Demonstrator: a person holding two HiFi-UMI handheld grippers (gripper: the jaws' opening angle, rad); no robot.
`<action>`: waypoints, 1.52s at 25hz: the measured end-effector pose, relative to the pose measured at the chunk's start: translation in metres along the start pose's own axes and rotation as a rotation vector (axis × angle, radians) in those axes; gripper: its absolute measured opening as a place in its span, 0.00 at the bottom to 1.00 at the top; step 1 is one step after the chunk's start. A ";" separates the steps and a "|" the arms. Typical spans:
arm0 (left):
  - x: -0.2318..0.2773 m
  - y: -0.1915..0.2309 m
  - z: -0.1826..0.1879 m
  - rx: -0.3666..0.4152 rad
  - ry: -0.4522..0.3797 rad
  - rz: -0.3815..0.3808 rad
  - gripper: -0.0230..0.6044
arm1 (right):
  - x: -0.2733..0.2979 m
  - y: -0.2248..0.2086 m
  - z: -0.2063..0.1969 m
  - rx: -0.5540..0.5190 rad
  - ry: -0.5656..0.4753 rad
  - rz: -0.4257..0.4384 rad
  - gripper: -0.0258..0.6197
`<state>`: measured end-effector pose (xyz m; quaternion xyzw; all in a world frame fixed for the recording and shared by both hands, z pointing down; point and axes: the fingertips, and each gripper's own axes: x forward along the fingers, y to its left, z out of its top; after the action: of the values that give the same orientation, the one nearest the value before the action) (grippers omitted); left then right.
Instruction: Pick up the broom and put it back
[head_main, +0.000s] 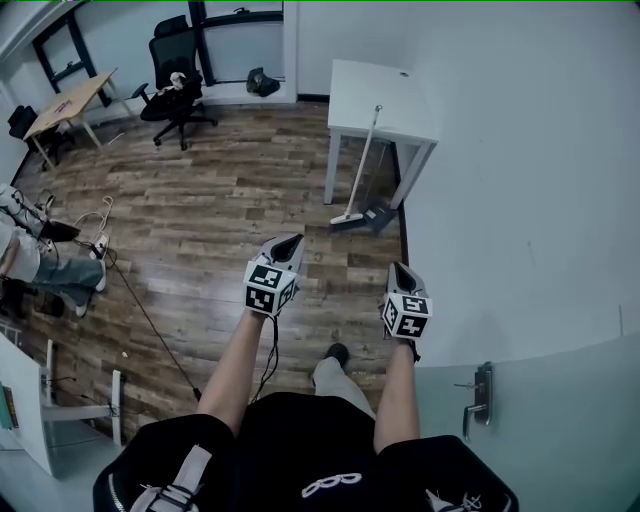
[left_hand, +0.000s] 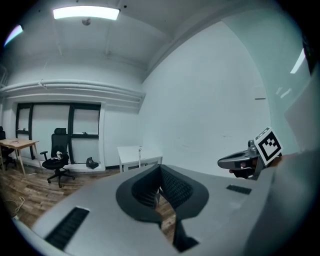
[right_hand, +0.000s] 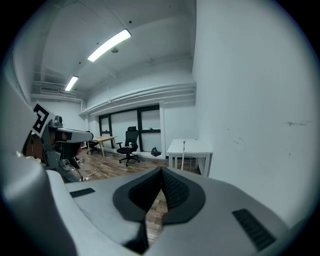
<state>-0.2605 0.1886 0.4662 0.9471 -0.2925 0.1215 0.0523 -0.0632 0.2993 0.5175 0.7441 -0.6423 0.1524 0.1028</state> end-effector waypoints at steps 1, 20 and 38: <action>0.012 0.002 0.002 -0.002 0.001 0.002 0.07 | 0.011 -0.008 0.004 0.004 0.000 0.003 0.08; 0.160 0.018 0.035 -0.025 0.033 0.071 0.07 | 0.124 -0.109 0.054 -0.002 -0.005 0.068 0.08; 0.237 0.037 0.034 -0.057 0.067 0.086 0.07 | 0.190 -0.137 0.069 -0.015 0.024 0.100 0.08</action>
<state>-0.0853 0.0245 0.4961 0.9272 -0.3343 0.1469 0.0837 0.1033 0.1209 0.5274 0.7085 -0.6784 0.1615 0.1082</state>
